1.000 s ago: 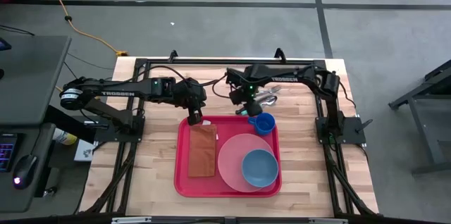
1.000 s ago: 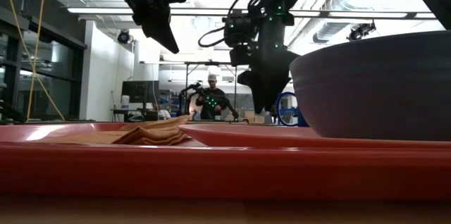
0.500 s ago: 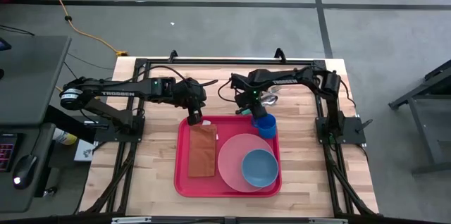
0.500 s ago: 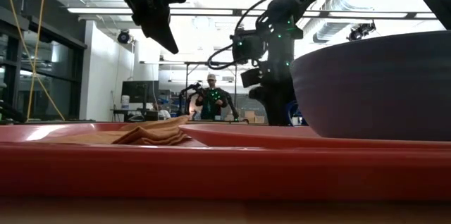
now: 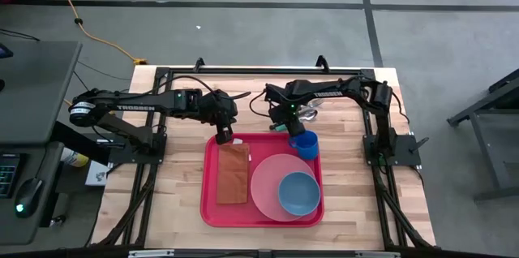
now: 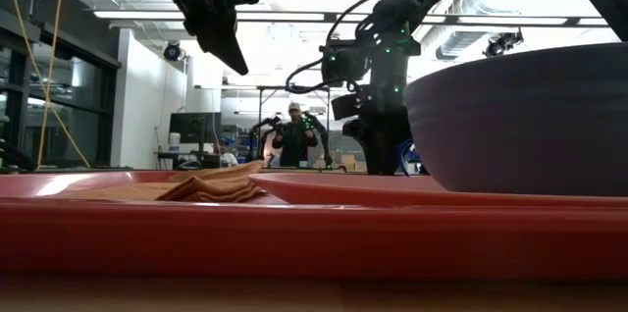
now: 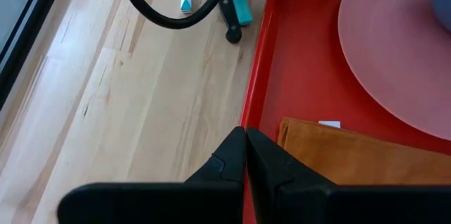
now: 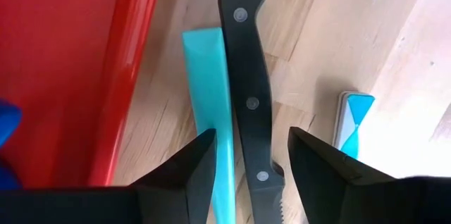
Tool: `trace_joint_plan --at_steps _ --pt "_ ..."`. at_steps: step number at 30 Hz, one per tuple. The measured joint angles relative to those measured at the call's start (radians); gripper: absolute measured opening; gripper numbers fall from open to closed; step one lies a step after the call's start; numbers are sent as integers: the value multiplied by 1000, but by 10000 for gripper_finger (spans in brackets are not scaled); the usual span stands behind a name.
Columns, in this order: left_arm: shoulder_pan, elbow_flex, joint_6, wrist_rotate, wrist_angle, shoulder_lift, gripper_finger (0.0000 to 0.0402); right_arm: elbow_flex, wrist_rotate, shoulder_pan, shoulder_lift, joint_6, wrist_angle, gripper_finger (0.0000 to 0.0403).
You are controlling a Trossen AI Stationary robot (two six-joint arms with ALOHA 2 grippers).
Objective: Set up tray
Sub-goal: Put the black knife on top of the orange napkin on the serving tray
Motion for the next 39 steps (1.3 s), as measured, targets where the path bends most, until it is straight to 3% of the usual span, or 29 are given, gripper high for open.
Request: trace_joint_plan --at_steps 18,31,39 --pt "0 0 0 0 0 0 44 143 -32 3 -2 111 -104 173" --pt "0 0 0 0 0 0 44 142 -62 8 3 109 -95 168" --pt "0 0 0 0 0 0 44 93 -53 19 3 111 11 167"
